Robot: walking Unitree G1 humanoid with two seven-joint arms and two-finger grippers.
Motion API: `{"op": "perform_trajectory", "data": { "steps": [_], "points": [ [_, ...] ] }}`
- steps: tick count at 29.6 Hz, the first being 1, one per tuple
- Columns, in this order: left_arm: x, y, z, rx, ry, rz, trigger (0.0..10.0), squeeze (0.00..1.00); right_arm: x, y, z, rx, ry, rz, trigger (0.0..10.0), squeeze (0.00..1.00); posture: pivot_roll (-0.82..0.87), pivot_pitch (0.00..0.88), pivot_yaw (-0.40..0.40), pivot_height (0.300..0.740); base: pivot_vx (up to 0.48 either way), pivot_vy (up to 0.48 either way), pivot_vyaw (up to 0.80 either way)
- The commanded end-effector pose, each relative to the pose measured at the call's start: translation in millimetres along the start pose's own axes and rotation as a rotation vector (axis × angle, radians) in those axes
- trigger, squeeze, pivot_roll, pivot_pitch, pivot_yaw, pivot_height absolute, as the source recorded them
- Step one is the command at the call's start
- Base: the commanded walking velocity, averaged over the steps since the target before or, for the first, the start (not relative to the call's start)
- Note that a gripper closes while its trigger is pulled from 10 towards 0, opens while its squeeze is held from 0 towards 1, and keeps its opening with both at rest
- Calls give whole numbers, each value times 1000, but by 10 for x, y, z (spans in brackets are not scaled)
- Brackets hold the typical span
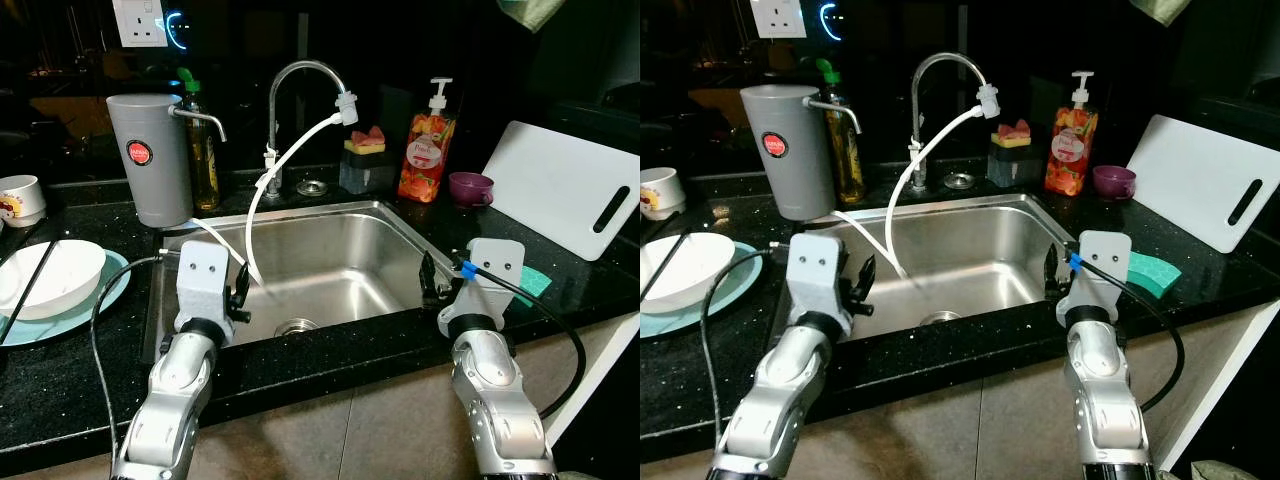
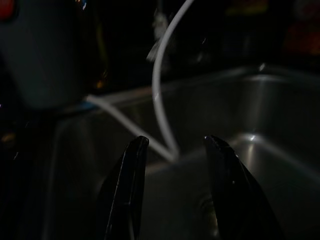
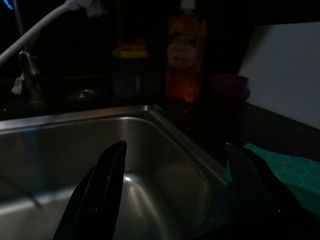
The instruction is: Kitchen organization
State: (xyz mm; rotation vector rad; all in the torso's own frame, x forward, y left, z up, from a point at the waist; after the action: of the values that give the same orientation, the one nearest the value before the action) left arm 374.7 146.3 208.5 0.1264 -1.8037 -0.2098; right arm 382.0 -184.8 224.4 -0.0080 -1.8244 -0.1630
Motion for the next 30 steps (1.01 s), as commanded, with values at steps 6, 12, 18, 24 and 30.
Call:
{"op": "perform_trajectory", "data": {
  "steps": [6,12,18,24,30],
  "points": [
    [-108,228,33,61,32,-41,10000,0,-178,-103,100,14,64,40,10000,0,72,26,-45,740,0,0,0],
    [-75,178,52,34,22,-60,10000,0,-205,-202,174,-13,74,47,10000,0,81,57,-30,740,0,0,0],
    [-43,128,68,23,12,-59,10000,0,-214,-151,181,-15,71,28,10000,0,100,59,-39,740,0,0,0],
    [-32,163,71,34,10,-58,10000,0,-122,-101,112,-1,49,20,10000,0,92,75,-47,740,0,0,0],
    [-27,153,71,38,7,-57,10000,0,-142,-96,127,-6,55,15,10000,0,93,69,-59,740,0,0,0]
  ]
}}
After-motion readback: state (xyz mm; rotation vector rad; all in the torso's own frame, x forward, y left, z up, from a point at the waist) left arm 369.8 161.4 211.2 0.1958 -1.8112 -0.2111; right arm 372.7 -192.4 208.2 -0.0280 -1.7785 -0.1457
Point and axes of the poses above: a point about 5 cm out from each wrist's last joint towards the gripper, its own z axis pointing back from the gripper into the wrist, its own x axis along the axis of the wrist's last joint, y = z × x, the point moved 6 cm from there along -z, pointing out of the wrist towards the gripper, and after that the axes turned 7 degrees about -z, right-handed, at the moved point
